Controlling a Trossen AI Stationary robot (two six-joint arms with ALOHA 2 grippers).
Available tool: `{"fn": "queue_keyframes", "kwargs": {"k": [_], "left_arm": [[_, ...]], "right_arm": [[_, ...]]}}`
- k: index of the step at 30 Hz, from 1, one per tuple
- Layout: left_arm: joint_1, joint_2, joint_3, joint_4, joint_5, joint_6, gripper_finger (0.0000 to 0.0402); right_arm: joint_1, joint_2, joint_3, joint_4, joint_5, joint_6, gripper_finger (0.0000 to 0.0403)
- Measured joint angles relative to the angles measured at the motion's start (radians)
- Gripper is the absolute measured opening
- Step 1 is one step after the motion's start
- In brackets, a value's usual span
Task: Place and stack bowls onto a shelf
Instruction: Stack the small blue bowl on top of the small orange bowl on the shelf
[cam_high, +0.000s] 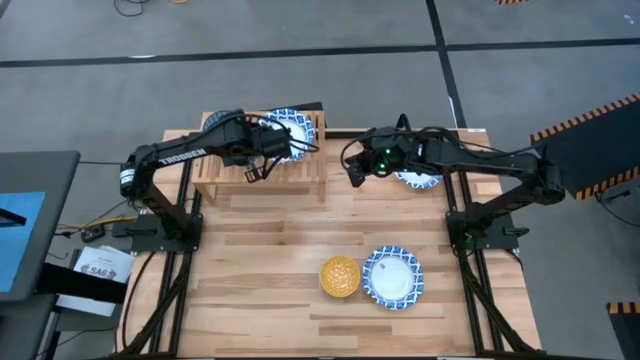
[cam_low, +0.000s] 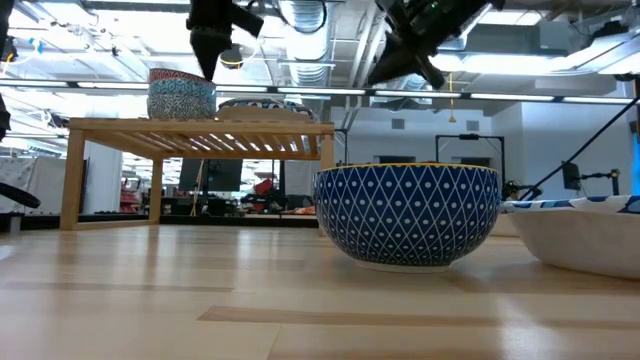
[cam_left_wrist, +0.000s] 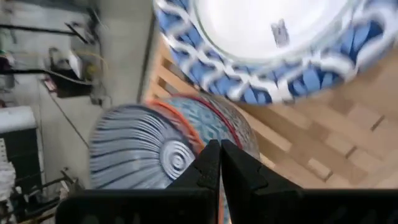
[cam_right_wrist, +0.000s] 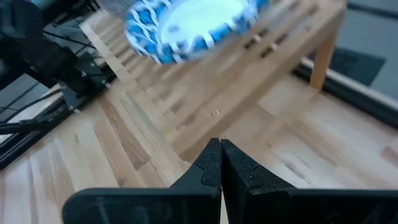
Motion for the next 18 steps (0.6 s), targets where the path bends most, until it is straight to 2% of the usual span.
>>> {"fn": "queue_keyframes", "kwargs": {"k": [4, 7, 10, 14, 18], "left_arm": [[-0.012, -0.015, 0.078, 0.007, -0.105, -0.013, 0.0], [0.0, -0.08, 0.116, 0.017, -0.193, -0.101, 0.0], [0.028, -0.194, 0.116, 0.047, -0.193, -0.229, 0.0], [0.042, -0.397, 0.023, 0.169, -0.26, -0.33, 0.0], [0.041, -0.612, -0.164, 0.297, -0.319, -0.433, 0.0]], "right_arm": [[-0.006, 0.0, 0.039, 0.005, 0.0, -0.047, 0.0021], [-0.006, 0.0, 0.057, 0.004, 0.0, -0.063, 0.0021], [-0.006, 0.0, 0.063, 0.003, 0.0, -0.085, 0.0021], [-0.006, 0.0, 0.063, 0.002, -0.016, -0.099, 0.0021], [-0.006, 0.0, 0.063, 0.002, -0.026, -0.112, 0.0021]]}}
